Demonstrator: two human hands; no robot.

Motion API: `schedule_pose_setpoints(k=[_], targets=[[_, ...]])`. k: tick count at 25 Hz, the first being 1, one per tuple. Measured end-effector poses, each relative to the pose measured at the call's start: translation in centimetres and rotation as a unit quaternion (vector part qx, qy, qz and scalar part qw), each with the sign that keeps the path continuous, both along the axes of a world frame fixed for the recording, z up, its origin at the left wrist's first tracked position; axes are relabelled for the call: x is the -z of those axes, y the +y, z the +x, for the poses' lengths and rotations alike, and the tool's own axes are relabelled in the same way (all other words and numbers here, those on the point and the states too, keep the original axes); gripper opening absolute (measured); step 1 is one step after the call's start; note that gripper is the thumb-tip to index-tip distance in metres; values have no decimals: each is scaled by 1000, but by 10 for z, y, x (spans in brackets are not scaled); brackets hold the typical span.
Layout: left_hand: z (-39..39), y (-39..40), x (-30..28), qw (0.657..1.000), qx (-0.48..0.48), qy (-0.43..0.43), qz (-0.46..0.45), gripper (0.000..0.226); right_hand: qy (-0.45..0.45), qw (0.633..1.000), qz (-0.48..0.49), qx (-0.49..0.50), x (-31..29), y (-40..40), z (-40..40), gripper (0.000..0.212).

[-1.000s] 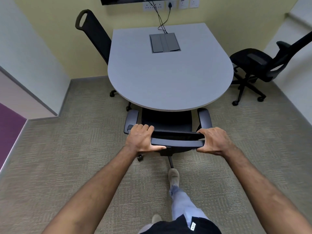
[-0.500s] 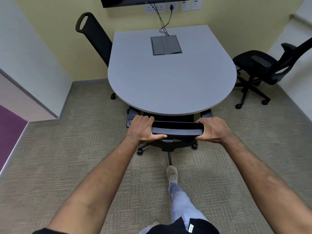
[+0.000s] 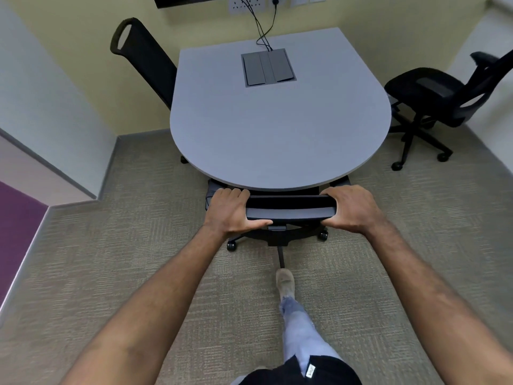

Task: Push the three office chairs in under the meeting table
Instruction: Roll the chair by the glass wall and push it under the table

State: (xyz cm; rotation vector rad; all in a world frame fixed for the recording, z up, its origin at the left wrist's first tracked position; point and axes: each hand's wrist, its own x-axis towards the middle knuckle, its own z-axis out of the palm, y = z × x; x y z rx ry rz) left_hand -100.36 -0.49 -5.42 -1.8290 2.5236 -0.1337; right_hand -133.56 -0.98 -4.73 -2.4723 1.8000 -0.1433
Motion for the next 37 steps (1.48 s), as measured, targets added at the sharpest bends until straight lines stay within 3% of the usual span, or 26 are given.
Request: schedule_pose_setpoints(k=[5, 9, 14, 23, 29, 37], targets=[[4, 10, 9, 998, -11, 52, -14, 99, -51, 997, -39, 45, 8, 16, 3, 62], [0, 35, 21, 996, -47, 72, -30, 92, -94, 990, -62, 85, 23, 44, 8, 74], [-4, 70, 25, 995, -81, 63, -4, 81, -79, 994, -29, 71, 22, 77, 15, 66], [-39, 119, 23, 991, -105, 79, 30, 84, -95, 994, 15, 59, 18, 116, -1, 73], [-131, 156, 45, 996, -19, 51, 74, 82, -111, 989, 36, 87, 43, 151, -79, 72], [-345, 126, 68, 989, 43, 10, 143, 78, -65, 979, 110, 161, 85, 185, -283, 71]])
